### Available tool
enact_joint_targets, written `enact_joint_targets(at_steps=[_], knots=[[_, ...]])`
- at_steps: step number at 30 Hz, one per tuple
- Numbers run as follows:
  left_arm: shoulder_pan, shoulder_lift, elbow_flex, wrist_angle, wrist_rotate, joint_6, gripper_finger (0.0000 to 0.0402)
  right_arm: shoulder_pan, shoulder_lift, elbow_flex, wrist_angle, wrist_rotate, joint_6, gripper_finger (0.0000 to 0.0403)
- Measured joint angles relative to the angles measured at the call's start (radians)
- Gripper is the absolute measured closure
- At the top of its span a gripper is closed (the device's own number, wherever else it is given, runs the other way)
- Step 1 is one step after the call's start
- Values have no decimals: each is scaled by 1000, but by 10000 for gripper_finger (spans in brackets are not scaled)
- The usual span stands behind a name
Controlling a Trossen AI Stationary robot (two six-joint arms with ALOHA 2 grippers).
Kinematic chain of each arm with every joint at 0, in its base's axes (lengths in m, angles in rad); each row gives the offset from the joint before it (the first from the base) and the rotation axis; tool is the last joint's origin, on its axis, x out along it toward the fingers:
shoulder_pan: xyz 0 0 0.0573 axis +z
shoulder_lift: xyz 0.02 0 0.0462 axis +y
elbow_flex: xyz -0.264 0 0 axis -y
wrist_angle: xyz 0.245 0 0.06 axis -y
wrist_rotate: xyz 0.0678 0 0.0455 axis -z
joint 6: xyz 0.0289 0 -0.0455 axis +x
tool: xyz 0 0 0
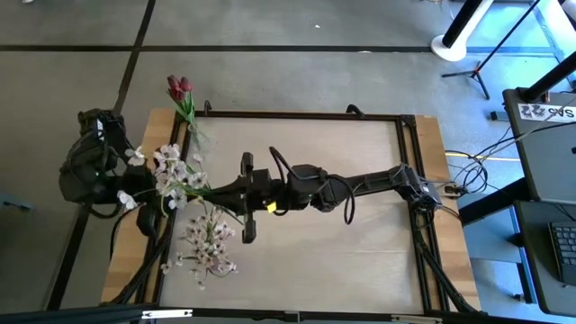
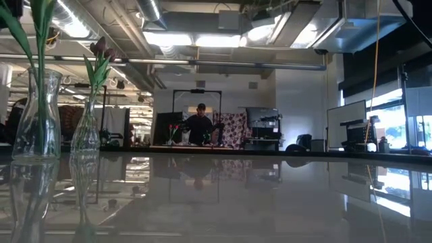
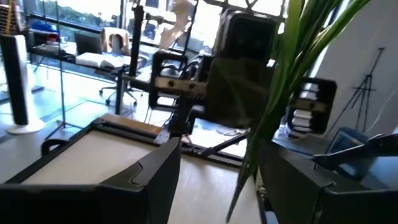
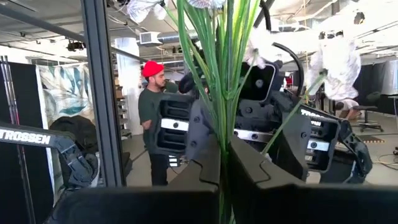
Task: Sort flowers into vase by color
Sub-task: Put the white flowers into the purple vase
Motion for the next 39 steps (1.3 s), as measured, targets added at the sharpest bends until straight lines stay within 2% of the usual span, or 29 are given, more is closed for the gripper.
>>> enact_joint_targets(at_steps=[6,13,17,27,33,39], knots=[[97,13,0,96,151,54,193,0,0,0,-19,35,0,395],[166,67,1,172,249,148,194,1,0,1,-77,48,0,392],[179,86,-2,218,256,209,194,1,3,0,-117,52,1,389],[196,74,0,223,265,193,194,2,2,0,-125,75,-7,387],[186,47,0,221,207,190,194,19,2,0,-44,108,-76,387],[186,45,0,256,211,200,194,20,2,0,-20,139,-102,386]])
